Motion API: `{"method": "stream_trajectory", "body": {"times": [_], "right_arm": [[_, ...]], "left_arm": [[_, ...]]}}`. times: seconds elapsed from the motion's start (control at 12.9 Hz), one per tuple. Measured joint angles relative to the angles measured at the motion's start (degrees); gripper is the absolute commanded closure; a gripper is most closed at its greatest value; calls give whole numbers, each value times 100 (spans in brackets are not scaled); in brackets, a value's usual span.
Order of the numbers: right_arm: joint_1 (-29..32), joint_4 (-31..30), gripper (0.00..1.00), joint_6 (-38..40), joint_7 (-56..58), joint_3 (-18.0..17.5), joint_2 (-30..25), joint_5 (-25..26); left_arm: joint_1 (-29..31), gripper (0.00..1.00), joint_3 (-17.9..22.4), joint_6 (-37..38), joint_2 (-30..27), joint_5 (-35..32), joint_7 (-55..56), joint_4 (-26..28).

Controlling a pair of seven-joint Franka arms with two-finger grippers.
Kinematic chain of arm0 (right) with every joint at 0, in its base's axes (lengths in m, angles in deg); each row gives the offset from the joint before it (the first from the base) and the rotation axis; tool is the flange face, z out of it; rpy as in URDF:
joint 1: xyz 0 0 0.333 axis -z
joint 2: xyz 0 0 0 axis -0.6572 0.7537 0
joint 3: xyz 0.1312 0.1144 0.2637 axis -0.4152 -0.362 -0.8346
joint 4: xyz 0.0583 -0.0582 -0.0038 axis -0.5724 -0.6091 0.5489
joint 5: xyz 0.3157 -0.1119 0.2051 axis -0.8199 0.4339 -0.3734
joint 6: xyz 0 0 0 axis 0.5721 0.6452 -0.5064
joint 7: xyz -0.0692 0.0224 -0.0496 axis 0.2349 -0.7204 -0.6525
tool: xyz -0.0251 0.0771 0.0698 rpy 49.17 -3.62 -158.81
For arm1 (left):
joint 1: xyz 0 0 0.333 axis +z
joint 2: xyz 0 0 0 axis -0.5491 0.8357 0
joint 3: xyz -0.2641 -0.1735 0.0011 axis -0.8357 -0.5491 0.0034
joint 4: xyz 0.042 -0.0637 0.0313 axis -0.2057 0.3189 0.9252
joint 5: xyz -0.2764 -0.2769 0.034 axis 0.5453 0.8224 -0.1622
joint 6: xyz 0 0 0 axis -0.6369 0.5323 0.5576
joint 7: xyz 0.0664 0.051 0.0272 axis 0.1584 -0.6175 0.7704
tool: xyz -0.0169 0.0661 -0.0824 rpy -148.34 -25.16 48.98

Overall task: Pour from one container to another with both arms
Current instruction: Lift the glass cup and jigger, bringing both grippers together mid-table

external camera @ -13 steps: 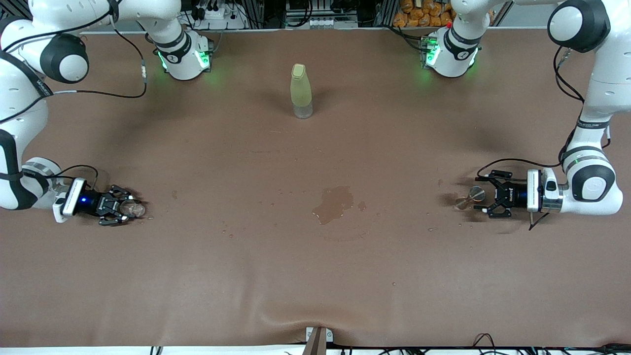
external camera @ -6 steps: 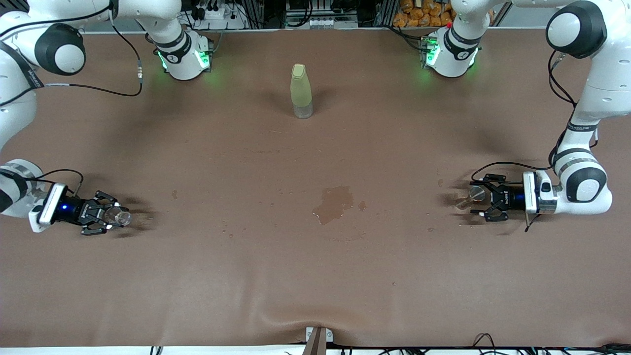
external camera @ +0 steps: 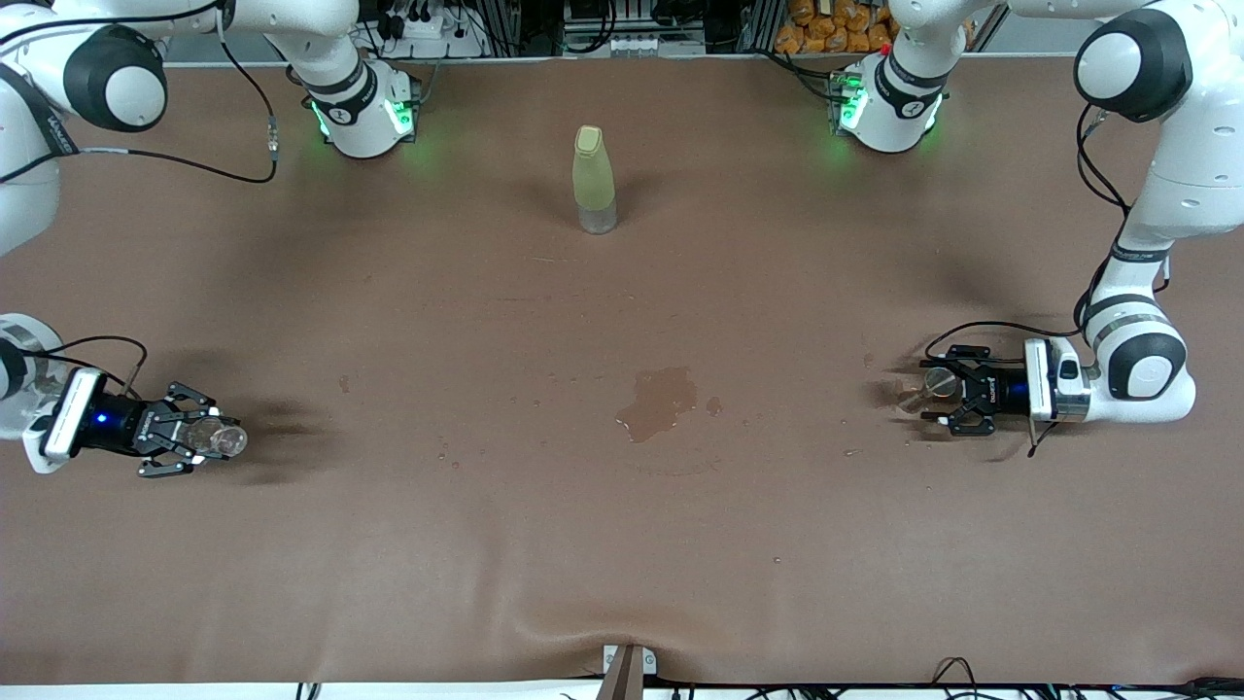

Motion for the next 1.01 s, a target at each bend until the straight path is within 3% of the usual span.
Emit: {"method": "stream_trajectory", "body": {"times": [0.23, 0.39, 0.7, 1.01], "right_arm": [[-214, -15, 100, -21, -197, -12, -34, -127], [-365, -37, 100, -40, -292, -17, -73, -190], [-686, -178, 100, -299, -317, -36, -170, -372], [-1220, -248, 100, -633, -328, -47, -233, -688]], "left_arm": [[-3, 62, -5, 0, 0, 69, -29, 1], [-18, 100, -14, -1, 0, 134, -36, 1], [-47, 100, -95, -54, -40, 149, -126, -167], [-99, 100, -430, -53, -232, 150, -131, -348]]}}
